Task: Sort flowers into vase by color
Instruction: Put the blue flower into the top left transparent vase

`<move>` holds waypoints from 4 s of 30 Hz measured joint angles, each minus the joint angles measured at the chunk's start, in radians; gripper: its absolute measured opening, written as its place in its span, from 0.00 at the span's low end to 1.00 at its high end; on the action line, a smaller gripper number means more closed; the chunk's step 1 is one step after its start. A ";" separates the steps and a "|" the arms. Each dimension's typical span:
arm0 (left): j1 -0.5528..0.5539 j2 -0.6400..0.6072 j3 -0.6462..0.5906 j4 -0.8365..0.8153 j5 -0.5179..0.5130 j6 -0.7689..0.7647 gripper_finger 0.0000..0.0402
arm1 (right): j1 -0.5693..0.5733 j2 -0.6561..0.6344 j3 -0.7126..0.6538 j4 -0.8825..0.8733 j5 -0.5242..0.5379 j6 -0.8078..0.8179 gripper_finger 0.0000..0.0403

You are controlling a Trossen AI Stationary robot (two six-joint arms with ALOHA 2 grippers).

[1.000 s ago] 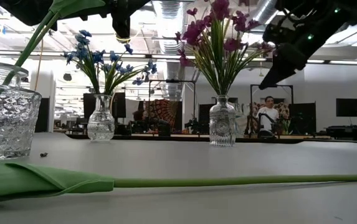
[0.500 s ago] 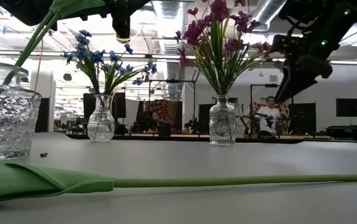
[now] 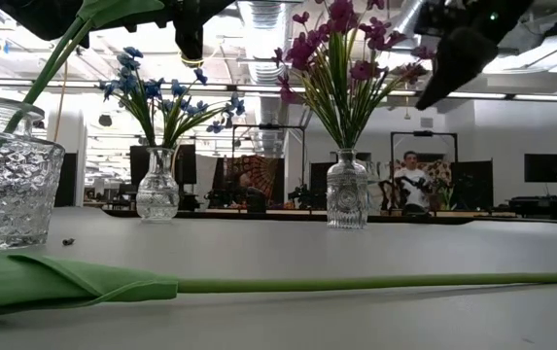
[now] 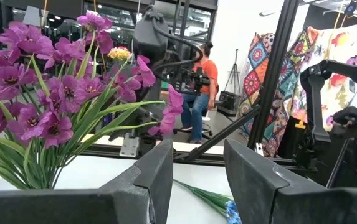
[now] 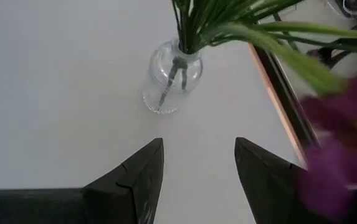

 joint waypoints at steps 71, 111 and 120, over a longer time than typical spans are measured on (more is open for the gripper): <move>0.000 0.000 0.000 -0.049 0.000 0.000 0.32 | 0.786 0.676 0.130 -0.230 -0.375 0.434 0.56; 0.000 0.000 0.000 -0.048 0.000 0.000 0.32 | 0.685 0.757 0.228 -0.379 -0.435 0.302 0.10; 0.000 0.000 0.000 -0.041 0.000 0.015 0.32 | 0.636 0.548 0.229 -0.384 -0.220 0.396 0.10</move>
